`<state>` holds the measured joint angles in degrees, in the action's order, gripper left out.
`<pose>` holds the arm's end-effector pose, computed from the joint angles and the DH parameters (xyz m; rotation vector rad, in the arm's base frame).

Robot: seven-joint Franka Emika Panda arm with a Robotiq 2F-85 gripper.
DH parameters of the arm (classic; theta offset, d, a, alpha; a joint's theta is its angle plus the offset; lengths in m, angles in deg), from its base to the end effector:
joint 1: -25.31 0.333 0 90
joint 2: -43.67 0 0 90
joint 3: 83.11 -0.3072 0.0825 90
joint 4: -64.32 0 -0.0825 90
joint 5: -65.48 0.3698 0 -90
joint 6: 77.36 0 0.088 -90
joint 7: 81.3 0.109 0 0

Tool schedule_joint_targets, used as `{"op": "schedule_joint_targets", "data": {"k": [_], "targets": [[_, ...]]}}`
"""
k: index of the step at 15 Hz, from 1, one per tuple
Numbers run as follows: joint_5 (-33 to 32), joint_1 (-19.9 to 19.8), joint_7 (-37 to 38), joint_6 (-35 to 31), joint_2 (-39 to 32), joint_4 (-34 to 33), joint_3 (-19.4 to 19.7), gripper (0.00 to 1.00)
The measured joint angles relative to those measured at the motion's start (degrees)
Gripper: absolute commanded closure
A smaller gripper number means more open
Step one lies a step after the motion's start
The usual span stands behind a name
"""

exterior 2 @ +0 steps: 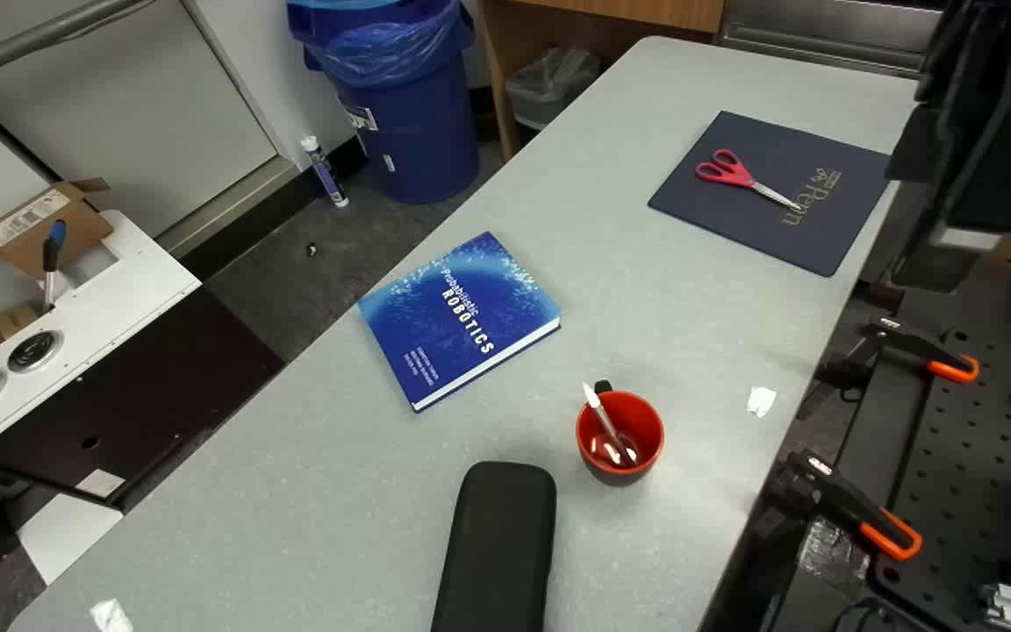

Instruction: Remove the pen from the red mug cup

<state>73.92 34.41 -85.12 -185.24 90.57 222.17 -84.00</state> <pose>0.2830 0.0610 0.4350 -3.0024 -0.2812 0.0902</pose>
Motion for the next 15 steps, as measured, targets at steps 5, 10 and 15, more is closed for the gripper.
{"op": "schedule_joint_targets", "data": {"k": [5, 10, 15], "targets": [[-0.1, -0.1, 0.0, -0.1, -0.2, 0.0, 0.0, 0.00], [-2.6, -4.2, -0.4, -7.2, -7.9, -0.3, 1.5, 0.00], [-2.2, -5.8, -1.1, -20.0, -24.8, -3.5, 4.4, 0.00]]}}
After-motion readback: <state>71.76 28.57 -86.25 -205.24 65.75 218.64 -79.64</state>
